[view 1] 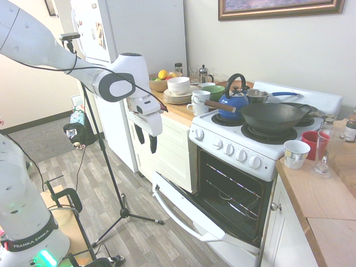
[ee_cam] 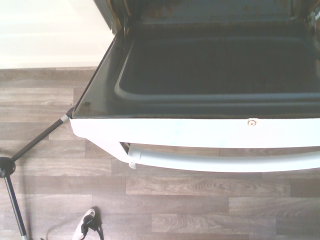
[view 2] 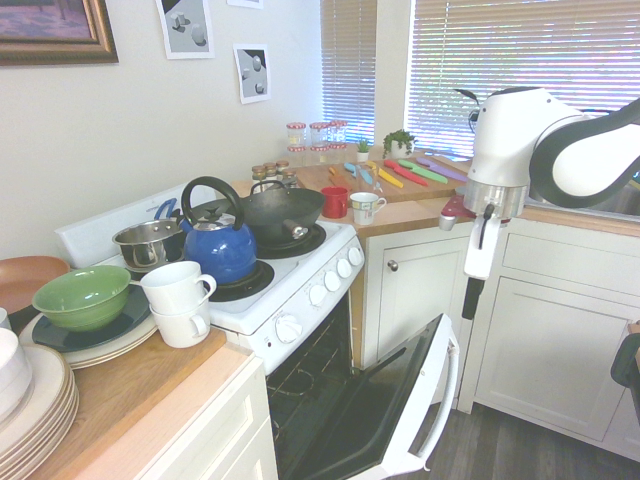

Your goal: Close the oven

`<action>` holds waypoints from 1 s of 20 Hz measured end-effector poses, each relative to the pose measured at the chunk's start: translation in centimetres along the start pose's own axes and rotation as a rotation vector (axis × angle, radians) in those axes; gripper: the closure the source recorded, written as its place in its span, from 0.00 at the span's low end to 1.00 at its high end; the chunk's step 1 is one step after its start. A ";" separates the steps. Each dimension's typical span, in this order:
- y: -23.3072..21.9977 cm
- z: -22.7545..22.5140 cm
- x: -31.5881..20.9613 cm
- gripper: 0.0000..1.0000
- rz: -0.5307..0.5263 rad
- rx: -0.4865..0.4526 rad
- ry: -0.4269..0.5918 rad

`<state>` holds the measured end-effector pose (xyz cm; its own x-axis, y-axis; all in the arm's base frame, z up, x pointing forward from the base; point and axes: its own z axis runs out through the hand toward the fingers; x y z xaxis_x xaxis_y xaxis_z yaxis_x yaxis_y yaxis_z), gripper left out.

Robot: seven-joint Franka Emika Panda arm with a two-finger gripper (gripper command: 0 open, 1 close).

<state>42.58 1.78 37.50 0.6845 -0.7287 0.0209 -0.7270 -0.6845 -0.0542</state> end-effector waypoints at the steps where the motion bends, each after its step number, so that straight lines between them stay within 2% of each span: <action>1: 0.0 0.1 0.0 0.00 0.000 -0.002 -0.002; 3: 0.3 0.0 0.5 0.00 0.011 -0.005 -0.003; 7: 2.3 1.2 5.3 0.00 0.077 -0.056 -0.026; 13: 4.5 11.3 6.7 0.00 0.036 -0.215 -0.178; 20: 10.0 21.1 10.5 0.00 0.058 -0.202 -0.100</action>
<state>43.69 -12.26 16.09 0.6358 -0.7681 -0.0760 -0.7545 -0.6392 0.1490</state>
